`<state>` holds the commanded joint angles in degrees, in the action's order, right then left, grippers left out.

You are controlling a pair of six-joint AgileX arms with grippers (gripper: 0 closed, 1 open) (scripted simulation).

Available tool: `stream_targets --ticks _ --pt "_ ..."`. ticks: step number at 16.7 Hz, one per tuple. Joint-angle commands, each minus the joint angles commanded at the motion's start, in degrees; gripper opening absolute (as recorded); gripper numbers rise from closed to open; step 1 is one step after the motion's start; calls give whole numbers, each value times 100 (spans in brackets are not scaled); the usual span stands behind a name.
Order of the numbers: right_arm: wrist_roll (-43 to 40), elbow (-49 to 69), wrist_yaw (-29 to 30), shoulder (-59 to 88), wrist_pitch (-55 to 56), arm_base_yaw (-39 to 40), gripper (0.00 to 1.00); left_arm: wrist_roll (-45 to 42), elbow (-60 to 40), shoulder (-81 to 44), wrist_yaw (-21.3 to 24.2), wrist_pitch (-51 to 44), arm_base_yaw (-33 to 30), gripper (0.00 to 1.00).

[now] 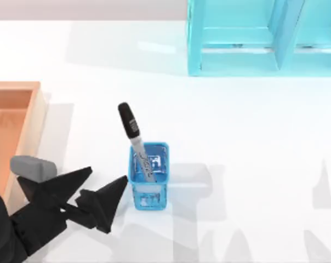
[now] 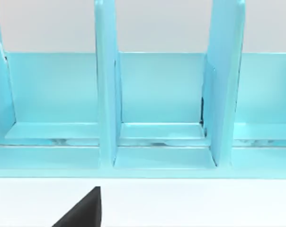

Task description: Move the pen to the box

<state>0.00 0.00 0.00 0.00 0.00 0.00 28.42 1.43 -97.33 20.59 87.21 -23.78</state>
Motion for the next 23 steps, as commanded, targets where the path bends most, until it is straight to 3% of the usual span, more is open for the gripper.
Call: stream_targets --ticks 4,11,16,23 --pt "0 0 0 0 0 0 100 19 -230 -204 -89 -42 -92 100" --pt "0 0 0 0 0 0 100 156 -1977 -1554 -703 -339 -743 100" --pt "0 0 0 0 0 0 100 170 -2145 -1706 -782 -381 -825 100" --pt "0 0 0 0 0 0 100 170 -2145 -1706 -782 -381 -825 47"
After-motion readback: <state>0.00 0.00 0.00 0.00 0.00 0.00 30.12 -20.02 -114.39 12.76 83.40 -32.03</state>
